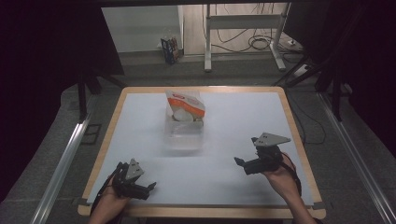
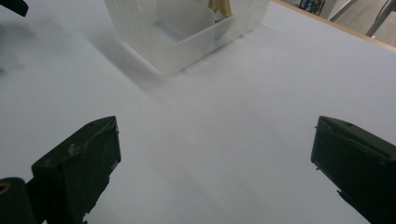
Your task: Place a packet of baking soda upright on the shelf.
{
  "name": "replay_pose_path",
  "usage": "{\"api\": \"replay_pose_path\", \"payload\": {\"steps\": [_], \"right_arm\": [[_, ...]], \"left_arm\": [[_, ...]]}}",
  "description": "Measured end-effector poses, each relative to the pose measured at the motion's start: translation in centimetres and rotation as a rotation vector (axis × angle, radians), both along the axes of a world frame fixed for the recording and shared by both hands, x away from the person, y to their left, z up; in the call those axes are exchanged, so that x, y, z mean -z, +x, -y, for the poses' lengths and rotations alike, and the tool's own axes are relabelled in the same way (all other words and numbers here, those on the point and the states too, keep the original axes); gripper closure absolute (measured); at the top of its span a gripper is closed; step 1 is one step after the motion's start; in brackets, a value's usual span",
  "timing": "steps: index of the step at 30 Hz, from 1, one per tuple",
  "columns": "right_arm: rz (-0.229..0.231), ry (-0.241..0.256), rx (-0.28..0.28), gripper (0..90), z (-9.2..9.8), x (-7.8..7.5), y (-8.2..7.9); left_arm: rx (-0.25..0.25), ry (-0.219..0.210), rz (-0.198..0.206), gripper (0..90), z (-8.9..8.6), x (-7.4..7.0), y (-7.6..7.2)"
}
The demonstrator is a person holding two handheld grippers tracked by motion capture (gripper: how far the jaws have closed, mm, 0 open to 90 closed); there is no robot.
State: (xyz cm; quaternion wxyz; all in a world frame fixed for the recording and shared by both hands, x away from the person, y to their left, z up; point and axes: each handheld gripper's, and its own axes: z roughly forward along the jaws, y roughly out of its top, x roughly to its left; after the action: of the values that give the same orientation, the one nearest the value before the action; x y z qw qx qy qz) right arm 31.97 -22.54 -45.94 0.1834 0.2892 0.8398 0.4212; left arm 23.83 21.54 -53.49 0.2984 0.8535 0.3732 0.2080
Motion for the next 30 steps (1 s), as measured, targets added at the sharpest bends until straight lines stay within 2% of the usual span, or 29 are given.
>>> {"api": "replay_pose_path", "payload": {"steps": [16,21,26,30], "right_arm": [[-0.002,-0.020,0.070,1.4,2.7,1.5,-2.3],[-0.012,-0.022,0.095,1.4,3.4,2.1,-2.8],[-0.041,-0.044,0.109,1.3,3.9,3.1,-3.2],[-0.050,-0.022,0.127,0.3,3.9,3.2,-2.9]], "left_arm": [[0.001,0.011,-0.001,3.7,0.1,0.0,0.0],[0.004,0.019,0.002,3.7,0.2,0.1,0.0],[0.009,0.026,0.002,3.7,0.3,0.1,0.0],[0.010,0.028,0.001,3.7,0.3,0.1,0.0]]}}
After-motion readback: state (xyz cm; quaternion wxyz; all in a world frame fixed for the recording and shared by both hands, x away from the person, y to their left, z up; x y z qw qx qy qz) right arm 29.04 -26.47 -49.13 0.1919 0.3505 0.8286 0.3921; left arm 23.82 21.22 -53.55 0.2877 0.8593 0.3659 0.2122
